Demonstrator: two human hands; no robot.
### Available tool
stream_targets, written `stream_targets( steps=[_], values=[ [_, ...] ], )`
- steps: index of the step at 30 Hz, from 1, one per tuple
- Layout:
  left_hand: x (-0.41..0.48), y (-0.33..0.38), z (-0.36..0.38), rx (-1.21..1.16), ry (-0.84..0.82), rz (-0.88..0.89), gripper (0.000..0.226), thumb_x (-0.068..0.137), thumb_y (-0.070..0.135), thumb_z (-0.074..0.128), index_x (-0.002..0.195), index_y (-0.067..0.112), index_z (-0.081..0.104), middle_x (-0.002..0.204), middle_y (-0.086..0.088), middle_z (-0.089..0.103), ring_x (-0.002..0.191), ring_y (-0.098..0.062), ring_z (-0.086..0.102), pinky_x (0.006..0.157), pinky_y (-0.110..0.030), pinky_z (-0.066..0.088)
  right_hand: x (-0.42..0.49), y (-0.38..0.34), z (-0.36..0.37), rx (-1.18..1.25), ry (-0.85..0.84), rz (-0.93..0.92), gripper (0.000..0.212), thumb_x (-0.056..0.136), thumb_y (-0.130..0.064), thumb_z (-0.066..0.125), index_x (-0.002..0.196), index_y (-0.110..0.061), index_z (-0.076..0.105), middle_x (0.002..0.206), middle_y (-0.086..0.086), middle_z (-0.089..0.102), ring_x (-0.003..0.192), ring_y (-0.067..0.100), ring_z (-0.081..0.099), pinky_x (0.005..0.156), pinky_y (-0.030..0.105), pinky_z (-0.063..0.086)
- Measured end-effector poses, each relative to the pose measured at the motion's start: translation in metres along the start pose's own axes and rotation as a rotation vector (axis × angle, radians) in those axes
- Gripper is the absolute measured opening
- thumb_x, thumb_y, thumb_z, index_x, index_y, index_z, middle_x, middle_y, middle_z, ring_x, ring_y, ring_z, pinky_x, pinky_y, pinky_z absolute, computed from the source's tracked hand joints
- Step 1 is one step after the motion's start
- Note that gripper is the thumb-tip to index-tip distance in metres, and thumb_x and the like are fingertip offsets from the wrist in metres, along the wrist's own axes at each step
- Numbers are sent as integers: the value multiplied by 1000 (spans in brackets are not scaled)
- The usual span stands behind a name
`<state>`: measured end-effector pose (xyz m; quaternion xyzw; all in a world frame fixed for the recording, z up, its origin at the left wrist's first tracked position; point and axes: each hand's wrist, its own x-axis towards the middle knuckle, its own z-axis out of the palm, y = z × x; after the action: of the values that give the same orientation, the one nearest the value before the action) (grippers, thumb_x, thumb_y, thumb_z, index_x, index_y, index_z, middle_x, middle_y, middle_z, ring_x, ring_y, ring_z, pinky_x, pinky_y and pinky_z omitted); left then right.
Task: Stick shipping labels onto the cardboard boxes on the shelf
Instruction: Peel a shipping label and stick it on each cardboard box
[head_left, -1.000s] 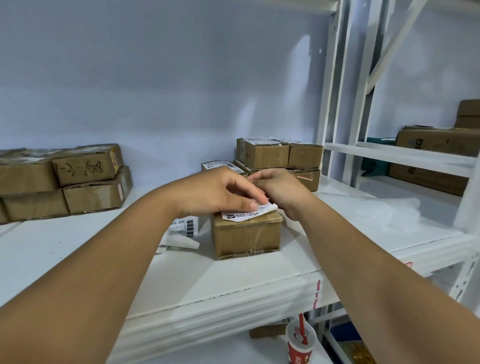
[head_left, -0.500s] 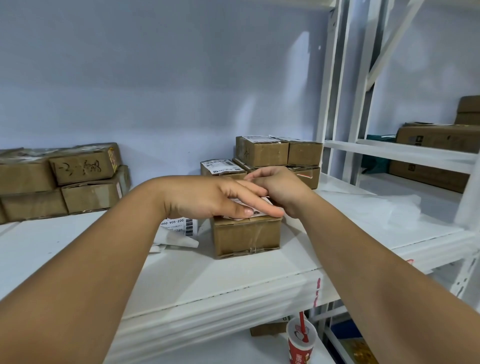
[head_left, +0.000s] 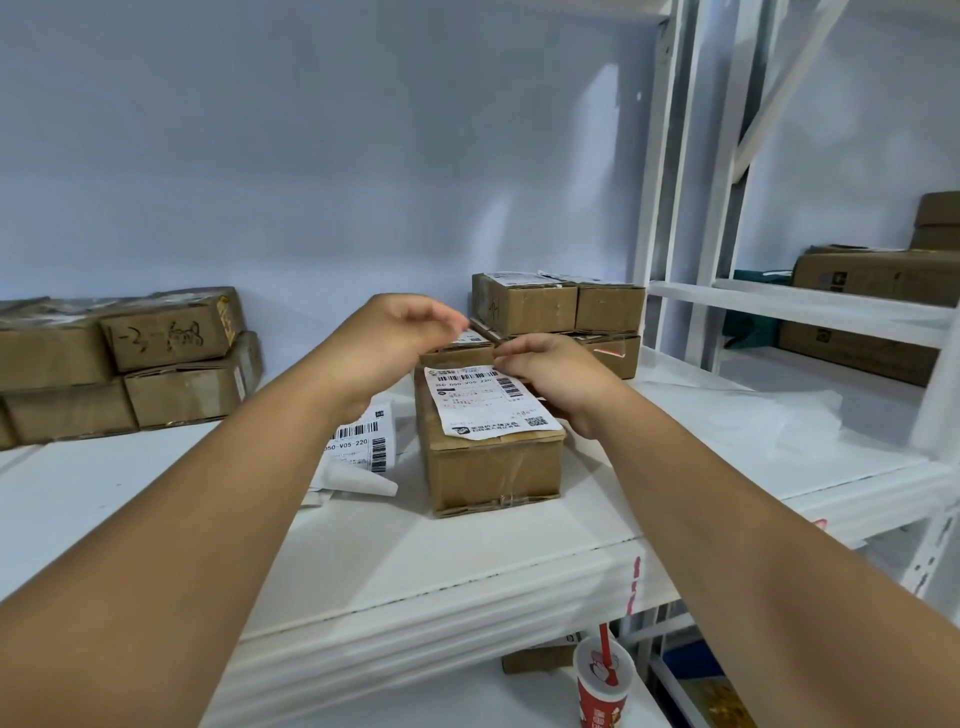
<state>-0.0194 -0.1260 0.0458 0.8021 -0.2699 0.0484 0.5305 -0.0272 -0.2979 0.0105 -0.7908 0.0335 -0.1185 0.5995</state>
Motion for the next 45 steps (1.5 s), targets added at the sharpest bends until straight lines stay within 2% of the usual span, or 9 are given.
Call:
stream_targets(
  steps=[3, 6, 10, 14, 18, 26, 34, 41, 45],
  values=[
    [4, -10, -3, 218, 115, -158, 14, 93, 29, 55, 93, 18, 64, 85, 5, 58, 81, -15, 52, 69, -23, 39, -1, 1, -1, 4, 16, 38, 14, 94, -26, 59, 100, -15, 65, 82, 0, 65, 66, 13, 57, 56, 22, 44],
    [3, -17, 0, 388, -58, -315, 44, 93, 49, 49, 97, 6, 60, 96, -14, 66, 81, -28, 60, 75, -33, 49, 1, 2, -2, -101, -3, 51, 33, 95, -44, 52, 106, -16, 67, 96, -1, 69, 85, 18, 61, 73, 28, 43],
    [-3, -14, 6, 493, -138, -284, 41, 95, 50, 43, 98, 11, 56, 93, -12, 65, 66, -17, 53, 59, -25, 41, -1, 0, -2, -156, -70, 47, 33, 95, -38, 55, 103, -9, 69, 91, 3, 71, 80, 18, 60, 67, 27, 41],
    [-6, -11, 10, 303, -97, -236, 8, 98, 34, 46, 98, 29, 40, 79, 7, 55, 62, -6, 45, 51, -16, 37, -5, -2, -1, -82, -97, 73, 29, 94, -29, 57, 106, -5, 67, 90, 6, 70, 76, 18, 61, 63, 25, 43],
    [-1, -17, 9, 199, -7, -256, 27, 94, 38, 52, 114, 22, 44, 101, -6, 63, 93, -23, 61, 77, -29, 48, -6, -4, -2, 27, -67, 72, 20, 94, -26, 57, 106, -14, 68, 89, 3, 71, 74, 15, 64, 60, 23, 47],
    [7, -11, 6, -362, 145, -240, 35, 92, 25, 58, 124, 19, 43, 85, -5, 69, 69, -21, 65, 60, -31, 52, -5, -10, -7, 355, 14, -6, 31, 94, -47, 51, 100, -20, 66, 88, 0, 75, 85, 21, 69, 80, 36, 52],
    [21, -22, -12, -542, 554, -200, 41, 91, 33, 61, 122, 12, 44, 109, -9, 67, 92, -24, 68, 80, -41, 57, -21, -15, -6, 370, -383, -7, 37, 79, -41, 63, 113, -26, 61, 96, 0, 70, 82, 23, 70, 67, 30, 56],
    [12, -15, 3, -591, 75, -235, 41, 92, 21, 58, 131, 17, 46, 107, -3, 66, 86, -18, 66, 70, -37, 56, -7, -11, 0, 544, -169, -17, 39, 90, -26, 63, 125, -14, 53, 119, 10, 62, 67, 21, 67, 69, 28, 59],
    [17, -20, 3, -637, 159, -272, 49, 90, 18, 60, 135, 16, 40, 97, -3, 63, 84, -21, 63, 79, -40, 52, -6, -8, 5, 413, -111, -56, 40, 90, -34, 62, 125, -18, 54, 115, 4, 63, 72, 19, 68, 73, 30, 58]
  ],
)
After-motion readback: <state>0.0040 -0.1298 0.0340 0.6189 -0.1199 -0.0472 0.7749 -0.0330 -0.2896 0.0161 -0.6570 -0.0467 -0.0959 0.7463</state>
